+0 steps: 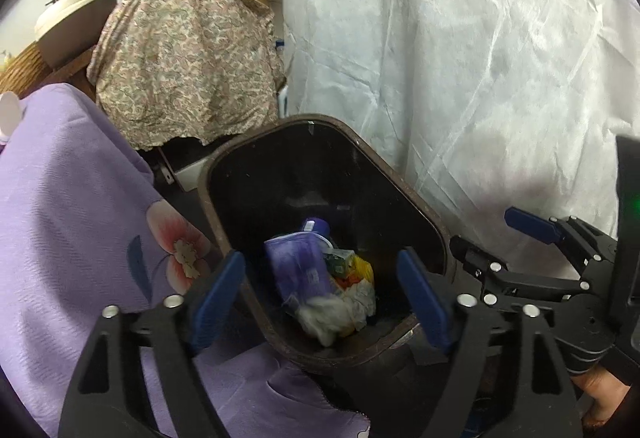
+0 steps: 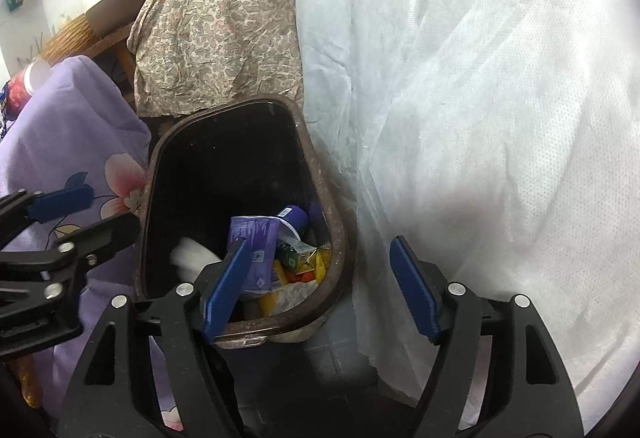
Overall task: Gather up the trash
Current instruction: 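Open both grippers to drop the white tissues into the black bin, then move both grippers back over the table toward the foil wrapper and red cup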
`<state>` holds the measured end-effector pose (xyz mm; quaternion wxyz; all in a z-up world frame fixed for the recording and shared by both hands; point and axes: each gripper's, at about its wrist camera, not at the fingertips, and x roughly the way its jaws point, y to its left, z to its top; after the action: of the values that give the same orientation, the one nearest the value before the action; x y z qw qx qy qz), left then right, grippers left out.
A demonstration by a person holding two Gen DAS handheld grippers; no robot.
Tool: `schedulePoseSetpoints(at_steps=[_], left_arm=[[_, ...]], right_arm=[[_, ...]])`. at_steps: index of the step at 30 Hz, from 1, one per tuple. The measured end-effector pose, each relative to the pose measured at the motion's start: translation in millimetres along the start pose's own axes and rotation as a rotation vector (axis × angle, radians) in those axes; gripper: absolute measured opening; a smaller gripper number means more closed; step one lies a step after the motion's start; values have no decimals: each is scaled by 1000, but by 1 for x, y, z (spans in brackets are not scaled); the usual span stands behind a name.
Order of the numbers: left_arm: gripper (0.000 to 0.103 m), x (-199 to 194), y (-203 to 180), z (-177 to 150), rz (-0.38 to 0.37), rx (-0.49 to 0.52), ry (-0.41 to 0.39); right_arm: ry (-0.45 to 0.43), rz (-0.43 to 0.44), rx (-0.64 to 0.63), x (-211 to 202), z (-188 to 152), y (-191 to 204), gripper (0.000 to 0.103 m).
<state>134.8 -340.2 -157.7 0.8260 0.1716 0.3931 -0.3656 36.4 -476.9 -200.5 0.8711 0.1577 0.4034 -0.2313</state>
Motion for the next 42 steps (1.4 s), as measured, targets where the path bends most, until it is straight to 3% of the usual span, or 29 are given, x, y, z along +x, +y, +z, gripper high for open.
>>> schedulePoseSetpoints(at_steps=[7,13,16,23,30,33,42], left_arm=[[94,-28,9,-1,-10,-68,-55],[96,-59,15,-3,-1,-86,-101],[97,-79,20,-2,-1,-91,-132],[97,-126,36,-4,16,-86,-202],[97,-166,67,-10,88,-93,-259],[97,-181,85,-14,128,-104,-274],[97,-219,164,-33,295,-192,-282]], right_arm=[[6,1,-25,0,0,9,77],[7,10,-39,-1,5,18,77],[4,18,-46,-4,8,25,85],[-15,65,-70,-18,18,48,85],[-86,149,-139,-45,35,82,88],[-125,223,-163,-62,47,101,89],[-250,355,-338,-108,77,177,95]])
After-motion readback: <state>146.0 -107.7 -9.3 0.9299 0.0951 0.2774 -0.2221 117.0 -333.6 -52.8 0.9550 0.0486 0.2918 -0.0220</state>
